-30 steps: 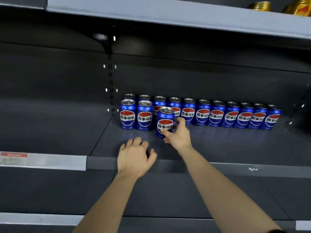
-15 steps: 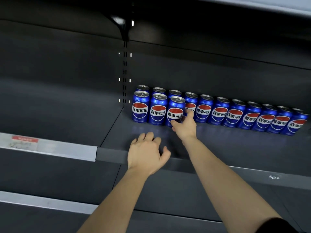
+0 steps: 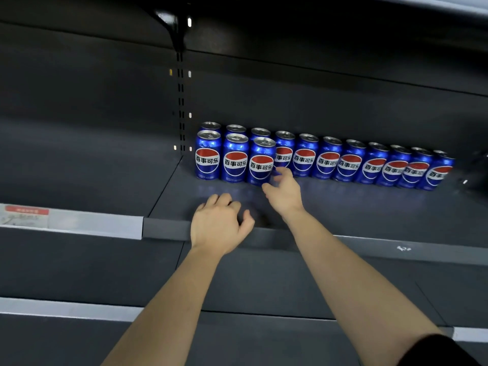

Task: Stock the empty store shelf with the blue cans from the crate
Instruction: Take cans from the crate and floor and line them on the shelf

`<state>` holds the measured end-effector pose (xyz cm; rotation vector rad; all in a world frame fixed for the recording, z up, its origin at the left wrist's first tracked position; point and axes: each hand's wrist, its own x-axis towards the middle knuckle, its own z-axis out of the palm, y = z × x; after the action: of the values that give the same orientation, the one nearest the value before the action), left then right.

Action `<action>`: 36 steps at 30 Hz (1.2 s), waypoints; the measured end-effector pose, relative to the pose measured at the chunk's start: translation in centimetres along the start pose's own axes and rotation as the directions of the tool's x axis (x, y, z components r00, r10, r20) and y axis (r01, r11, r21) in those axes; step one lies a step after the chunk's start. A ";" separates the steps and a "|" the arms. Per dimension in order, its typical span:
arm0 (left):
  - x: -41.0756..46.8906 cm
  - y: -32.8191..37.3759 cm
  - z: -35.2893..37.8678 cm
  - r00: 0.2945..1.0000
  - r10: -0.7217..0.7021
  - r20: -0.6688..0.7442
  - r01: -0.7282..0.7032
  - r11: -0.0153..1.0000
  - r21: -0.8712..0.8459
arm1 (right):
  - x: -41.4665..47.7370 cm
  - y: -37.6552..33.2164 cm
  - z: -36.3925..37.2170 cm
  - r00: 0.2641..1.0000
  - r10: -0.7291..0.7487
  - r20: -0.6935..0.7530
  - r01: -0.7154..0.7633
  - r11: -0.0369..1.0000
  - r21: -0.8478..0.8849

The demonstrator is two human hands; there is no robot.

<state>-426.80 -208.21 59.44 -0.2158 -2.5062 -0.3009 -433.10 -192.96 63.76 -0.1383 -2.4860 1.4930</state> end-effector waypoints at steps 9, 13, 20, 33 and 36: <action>-0.7 1.1 -1.8 0.990 0.018 0.140 -0.019 1.000 0.007 | -6.1 1.0 -6.6 0.996 -0.084 0.009 0.084 0.974 -0.212; -4.0 3.7 -2.6 0.993 0.120 -0.006 -0.120 0.990 -0.080 | -9.2 3.4 -9.7 0.987 -0.158 -0.011 0.155 0.976 -0.151; -11.9 9.7 -0.9 0.991 0.131 0.035 -0.126 0.985 -0.122 | -16.4 11.0 -13.6 0.959 -0.253 -0.125 0.243 0.966 -0.087; -30.6 20.1 3.3 0.889 -0.024 0.457 0.058 0.997 -0.059 | -31.1 32.0 -20.8 0.905 0.323 0.277 -0.182 0.883 -0.433; -34.2 21.0 4.5 0.859 -0.054 0.510 0.081 0.996 -0.031 | -33.8 35.5 -20.8 0.859 0.399 0.320 -0.230 0.860 -0.456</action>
<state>-396.96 -189.77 39.39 -0.2552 -3.0401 -0.3773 -396.63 -165.12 36.70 -0.3706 -3.2321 1.1760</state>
